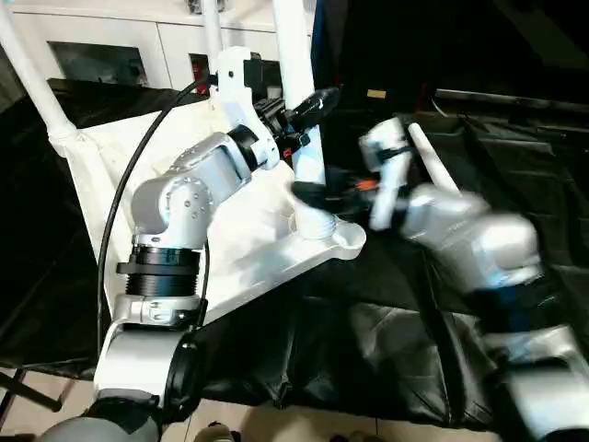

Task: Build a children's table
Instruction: Pick table leg

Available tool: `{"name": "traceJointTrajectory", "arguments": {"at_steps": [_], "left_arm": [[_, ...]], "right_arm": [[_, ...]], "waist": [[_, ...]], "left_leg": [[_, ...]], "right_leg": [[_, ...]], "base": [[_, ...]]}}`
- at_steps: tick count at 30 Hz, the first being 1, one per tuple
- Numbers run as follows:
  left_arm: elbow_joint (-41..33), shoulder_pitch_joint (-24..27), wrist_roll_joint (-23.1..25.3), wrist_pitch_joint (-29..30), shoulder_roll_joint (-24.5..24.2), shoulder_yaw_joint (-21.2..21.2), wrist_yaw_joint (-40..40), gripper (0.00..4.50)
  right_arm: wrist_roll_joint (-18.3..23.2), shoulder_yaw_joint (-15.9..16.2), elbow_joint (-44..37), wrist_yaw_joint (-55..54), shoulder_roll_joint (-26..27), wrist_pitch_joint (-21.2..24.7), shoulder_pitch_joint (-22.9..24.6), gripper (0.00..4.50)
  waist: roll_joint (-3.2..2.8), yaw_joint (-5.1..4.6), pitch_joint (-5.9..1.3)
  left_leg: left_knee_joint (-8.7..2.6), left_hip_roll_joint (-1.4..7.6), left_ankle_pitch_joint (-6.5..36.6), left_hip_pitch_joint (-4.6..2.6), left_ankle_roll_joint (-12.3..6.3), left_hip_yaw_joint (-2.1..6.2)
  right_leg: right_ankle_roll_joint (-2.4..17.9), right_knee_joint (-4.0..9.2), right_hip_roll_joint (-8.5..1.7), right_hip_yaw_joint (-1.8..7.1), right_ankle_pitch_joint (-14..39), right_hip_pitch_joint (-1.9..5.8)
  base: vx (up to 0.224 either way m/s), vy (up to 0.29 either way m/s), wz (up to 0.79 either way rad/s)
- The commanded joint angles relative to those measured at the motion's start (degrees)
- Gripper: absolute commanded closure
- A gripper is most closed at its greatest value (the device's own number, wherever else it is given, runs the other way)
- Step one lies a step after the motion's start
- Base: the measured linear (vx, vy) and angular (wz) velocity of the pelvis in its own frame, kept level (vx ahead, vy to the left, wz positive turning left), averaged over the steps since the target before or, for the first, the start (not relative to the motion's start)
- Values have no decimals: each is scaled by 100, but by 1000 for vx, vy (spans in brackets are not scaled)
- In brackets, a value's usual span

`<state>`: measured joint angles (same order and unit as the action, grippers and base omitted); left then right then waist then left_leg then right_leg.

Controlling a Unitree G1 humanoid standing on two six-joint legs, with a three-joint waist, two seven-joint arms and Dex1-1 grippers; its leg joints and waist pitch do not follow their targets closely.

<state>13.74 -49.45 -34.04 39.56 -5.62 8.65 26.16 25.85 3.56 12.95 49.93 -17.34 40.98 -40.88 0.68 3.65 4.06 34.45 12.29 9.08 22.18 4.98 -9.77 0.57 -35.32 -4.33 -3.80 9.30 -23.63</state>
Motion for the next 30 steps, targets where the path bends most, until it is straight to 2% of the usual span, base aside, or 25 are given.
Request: {"name": "traceJointTrajectory", "arguments": {"at_steps": [1,4,8,14,25,27,30], "left_arm": [[-118,-14,-28,76,-42,-64,109,263],[-152,-17,-52,105,-44,-105,201,263],[-204,-2,-41,119,-59,-203,301,263],[-261,7,-62,196,-116,-393,585,263],[-276,-13,-48,202,-135,-490,738,263],[-303,-11,-35,224,-143,-531,808,263],[-285,-21,-11,213,-158,-565,866,263]], "right_arm": [[-72,64,169,149,-150,17,-164,114],[-148,69,309,188,-201,-51,-272,114],[-103,76,367,264,-200,-16,-358,114],[-21,260,507,761,-275,29,-456,114],[-14,256,657,891,-187,71,-484,114],[13,248,673,938,-166,112,-472,141],[5,299,680,1006,-184,118,-460,153]], "waist": [[27,19,-523],[38,10,-517],[38,5,-519],[46,16,-522],[60,24,-522],[57,25,-524],[41,25,-526]], "left_leg": [[-306,2,847,-84,-155,-45],[-307,3,794,-69,-169,-43],[-300,9,811,-86,-192,-49],[-298,21,782,-87,-219,-49],[-299,16,766,-83,-207,-49],[-297,14,748,-82,-221,-50],[-299,20,743,-83,-224,-45]], "right_leg": [[1160,379,-249,197,930,390],[1179,374,-249,195,931,392],[1206,379,-249,198,959,379],[1279,354,-253,199,847,381],[1238,363,-256,197,934,383],[1257,360,-255,196,899,382],[1280,352,-252,196,834,383]], "base": [[0,0,0],[0,0,0],[0,0,0],[0,0,0],[0,0,0],[0,0,0],[0,0,0]]}}
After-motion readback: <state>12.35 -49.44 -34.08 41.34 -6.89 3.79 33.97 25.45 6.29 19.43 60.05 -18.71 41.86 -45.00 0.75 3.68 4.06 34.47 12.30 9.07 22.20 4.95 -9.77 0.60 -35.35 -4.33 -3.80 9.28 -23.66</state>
